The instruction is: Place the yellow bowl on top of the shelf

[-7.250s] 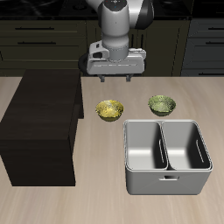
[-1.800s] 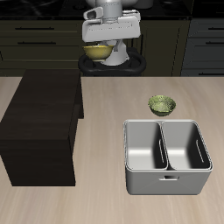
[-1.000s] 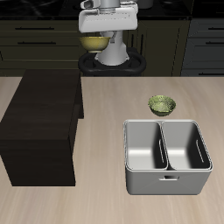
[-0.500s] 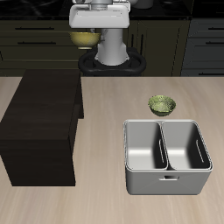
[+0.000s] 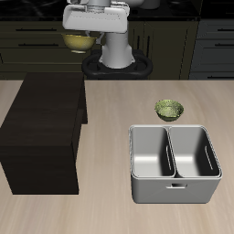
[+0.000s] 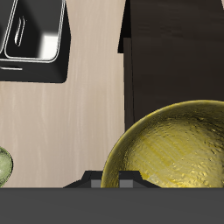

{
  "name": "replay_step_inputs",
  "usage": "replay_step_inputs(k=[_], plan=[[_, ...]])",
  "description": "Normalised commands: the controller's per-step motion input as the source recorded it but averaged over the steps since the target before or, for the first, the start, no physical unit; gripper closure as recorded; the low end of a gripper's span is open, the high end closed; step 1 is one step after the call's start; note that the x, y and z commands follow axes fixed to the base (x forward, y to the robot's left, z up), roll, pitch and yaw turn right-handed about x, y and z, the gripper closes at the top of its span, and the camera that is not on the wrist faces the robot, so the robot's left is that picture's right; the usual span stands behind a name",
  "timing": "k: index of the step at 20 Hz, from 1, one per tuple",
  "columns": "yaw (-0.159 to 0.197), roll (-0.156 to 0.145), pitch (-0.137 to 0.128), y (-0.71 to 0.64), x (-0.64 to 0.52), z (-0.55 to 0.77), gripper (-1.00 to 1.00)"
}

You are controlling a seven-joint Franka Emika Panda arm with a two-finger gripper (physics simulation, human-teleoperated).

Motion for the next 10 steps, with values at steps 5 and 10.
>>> replay_step_inputs(k=[5, 10], plan=[[-0.001, -0.036, 0.034, -0.26, 0.29, 0.1, 1.0], [-0.017, -0.035, 0.035, -0.31, 0.26, 0.08, 1.0]])
